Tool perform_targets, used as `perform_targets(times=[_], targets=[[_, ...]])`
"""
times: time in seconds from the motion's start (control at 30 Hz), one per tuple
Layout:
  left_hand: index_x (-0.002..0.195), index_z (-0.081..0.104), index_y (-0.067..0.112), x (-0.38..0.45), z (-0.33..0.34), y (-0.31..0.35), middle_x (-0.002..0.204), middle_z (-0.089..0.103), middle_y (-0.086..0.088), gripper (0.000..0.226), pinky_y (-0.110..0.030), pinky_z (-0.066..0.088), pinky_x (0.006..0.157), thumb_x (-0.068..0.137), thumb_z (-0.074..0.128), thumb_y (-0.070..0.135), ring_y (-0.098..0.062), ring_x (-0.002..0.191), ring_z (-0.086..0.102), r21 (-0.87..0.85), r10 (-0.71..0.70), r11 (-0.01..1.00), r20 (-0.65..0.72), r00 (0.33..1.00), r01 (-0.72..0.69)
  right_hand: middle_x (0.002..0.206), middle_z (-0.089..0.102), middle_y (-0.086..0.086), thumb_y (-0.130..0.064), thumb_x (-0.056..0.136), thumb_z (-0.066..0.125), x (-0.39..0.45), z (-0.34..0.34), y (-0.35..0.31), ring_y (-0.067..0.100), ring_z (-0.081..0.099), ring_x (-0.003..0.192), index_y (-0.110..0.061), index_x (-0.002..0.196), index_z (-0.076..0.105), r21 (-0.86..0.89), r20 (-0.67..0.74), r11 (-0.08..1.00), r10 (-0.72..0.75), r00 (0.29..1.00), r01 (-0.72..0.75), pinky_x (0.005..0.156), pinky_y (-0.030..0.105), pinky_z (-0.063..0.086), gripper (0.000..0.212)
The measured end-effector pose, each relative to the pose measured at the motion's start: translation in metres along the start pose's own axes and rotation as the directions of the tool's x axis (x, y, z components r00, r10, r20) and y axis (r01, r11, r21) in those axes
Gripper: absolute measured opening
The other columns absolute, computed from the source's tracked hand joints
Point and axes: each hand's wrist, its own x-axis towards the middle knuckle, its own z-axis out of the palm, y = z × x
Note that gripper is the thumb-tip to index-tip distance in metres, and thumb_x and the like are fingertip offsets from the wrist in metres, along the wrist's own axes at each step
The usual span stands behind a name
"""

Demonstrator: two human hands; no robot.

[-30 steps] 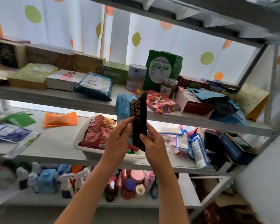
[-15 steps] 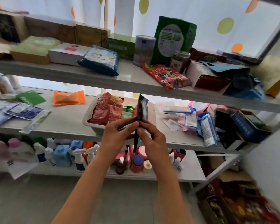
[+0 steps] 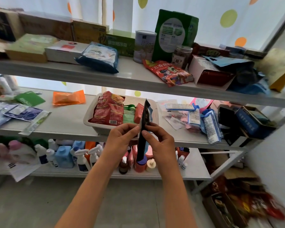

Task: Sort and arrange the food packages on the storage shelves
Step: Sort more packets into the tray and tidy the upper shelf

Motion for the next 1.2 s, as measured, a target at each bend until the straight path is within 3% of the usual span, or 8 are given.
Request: perform_targets(times=[0.1,0.17,0.3,0.47,0.67,0.77,0.9,1.2], targets=[[0.091,0.071,0.013,-0.004,0.001,-0.001,0.085,0.074,-0.005,0.013,-0.015,0.054,0.066,0.094,0.06,0.007,-0.01,0.08,0.072,0.111,0.07,0.991,0.026,0.997,-0.072,0.118,0.072,-0.009,-0.025,0.083,0.078,0.001,-0.001,0.003,0.023,0.064,0.119,-0.036,0.084,0.079,0.022,-0.038,0.999,0.034,0.999,-0.033,0.098,0.039,0.057,0.011],[0.092,0.07,0.017,-0.005,0.001,-0.003,0.088,0.073,-0.004,0.012,-0.014,0.054,0.068,0.094,0.061,0.008,-0.007,0.083,0.072,0.201,0.111,0.972,0.049,0.993,-0.119,0.115,0.073,-0.013,-0.039,0.075,0.08,-0.001,0.0,0.0,0.021,0.066,0.116,-0.039,0.081,0.08,-0.023,-0.052,0.999,0.029,0.998,-0.03,0.1,0.045,0.055,0.006],[0.095,0.07,0.017,-0.001,-0.001,-0.012,0.088,0.072,0.0,0.008,-0.018,0.056,0.076,0.094,0.063,0.012,-0.008,0.085,0.069,0.379,0.169,0.906,0.079,0.982,-0.186,0.098,0.077,-0.011,-0.019,0.087,0.077,-0.001,-0.006,-0.002,0.014,0.074,0.096,-0.026,0.084,0.078,-0.017,-0.009,0.999,0.034,0.999,-0.034,0.086,0.033,0.061,0.007],[0.093,0.06,0.015,0.0,0.002,-0.02,0.081,0.065,0.006,0.006,-0.014,0.051,0.061,0.098,0.058,0.019,-0.006,0.074,0.065,0.601,0.242,0.748,0.15,0.959,-0.282,0.082,0.072,-0.009,-0.011,0.097,0.062,-0.002,-0.01,-0.005,-0.008,0.067,0.074,-0.021,0.083,0.071,-0.182,0.026,0.983,0.014,1.0,-0.009,0.062,0.007,0.049,0.02],[0.086,0.05,0.018,-0.001,0.007,-0.023,0.074,0.06,0.003,0.012,-0.023,0.043,0.056,0.096,0.057,0.017,-0.009,0.063,0.058,0.717,0.295,0.63,0.134,0.946,-0.298,0.076,0.067,-0.002,-0.01,0.099,0.056,-0.001,-0.009,-0.003,0.003,0.064,0.069,-0.008,0.082,0.065,-0.283,0.051,0.959,-0.015,0.999,0.029,0.057,0.012,0.048,0.019],[0.087,0.049,0.019,-0.002,0.009,-0.026,0.073,0.058,0.005,0.013,-0.02,0.042,0.057,0.097,0.056,0.018,-0.009,0.064,0.057,0.727,0.289,0.623,0.128,0.949,-0.287,0.077,0.066,-0.001,-0.012,0.099,0.053,0.001,-0.008,0.001,0.01,0.063,0.074,-0.013,0.08,0.062,-0.346,0.063,0.937,-0.032,0.998,0.052,0.06,0.016,0.052,0.02],[0.087,0.047,0.019,-0.002,0.009,-0.027,0.074,0.057,0.006,0.013,-0.019,0.046,0.057,0.097,0.056,0.02,-0.008,0.066,0.057,0.741,0.283,0.616,0.111,0.953,-0.269,0.076,0.064,-0.01,-0.013,0.101,0.05,0.001,-0.005,0.002,-0.002,0.063,0.07,-0.027,0.078,0.059,-0.401,0.107,0.912,-0.047,0.993,0.086,0.059,0.011,0.05,0.028],[0.083,0.04,0.025,-0.002,0.005,-0.026,0.075,0.055,0.006,0.023,-0.015,0.037,0.052,0.097,0.052,0.01,-0.007,0.062,0.053,0.741,0.23,0.647,0.036,0.973,-0.18,0.056,0.051,-0.007,-0.004,0.096,0.048,0.005,-0.01,0.001,0.002,0.046,0.048,-0.016,0.063,0.051,-0.44,0.072,0.897,-0.011,0.997,0.042,0.047,0.014,0.037,0.035]])
